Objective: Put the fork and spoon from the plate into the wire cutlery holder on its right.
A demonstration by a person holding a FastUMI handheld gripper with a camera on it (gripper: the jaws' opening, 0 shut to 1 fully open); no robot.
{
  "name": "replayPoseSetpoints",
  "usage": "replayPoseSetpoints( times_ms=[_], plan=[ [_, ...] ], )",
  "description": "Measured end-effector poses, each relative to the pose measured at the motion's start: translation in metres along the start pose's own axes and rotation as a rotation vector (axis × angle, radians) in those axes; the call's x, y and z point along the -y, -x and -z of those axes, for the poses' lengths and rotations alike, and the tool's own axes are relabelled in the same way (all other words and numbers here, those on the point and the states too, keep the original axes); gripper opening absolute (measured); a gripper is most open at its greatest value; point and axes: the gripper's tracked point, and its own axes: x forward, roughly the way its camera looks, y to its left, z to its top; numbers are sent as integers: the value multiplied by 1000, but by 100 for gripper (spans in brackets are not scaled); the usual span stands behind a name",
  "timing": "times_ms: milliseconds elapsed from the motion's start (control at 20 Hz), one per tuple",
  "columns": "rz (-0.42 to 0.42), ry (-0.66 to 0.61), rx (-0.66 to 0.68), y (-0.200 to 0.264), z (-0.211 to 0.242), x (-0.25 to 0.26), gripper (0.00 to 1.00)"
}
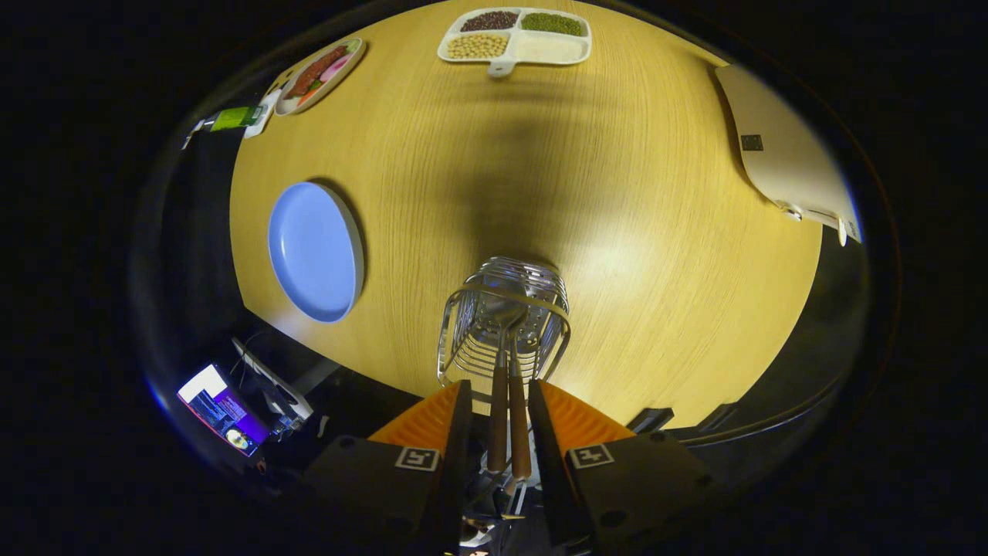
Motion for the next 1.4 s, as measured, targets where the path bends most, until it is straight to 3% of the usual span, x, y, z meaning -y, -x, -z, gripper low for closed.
replayPoseSetpoints(
  times_ms=[100,250,350,550,850,1400],
  plan=[
    [-16,16,119,9,-7,-8,60],
    [-11,63,339,38,-14,-22,90],
    [-4,74,503,65,-18,-32,100],
    [-31,49,820,118,-15,-57,100],
    [63,131,1184,179,11,-69,99],
    [16,164,1480,247,58,-64,100]
  ],
)
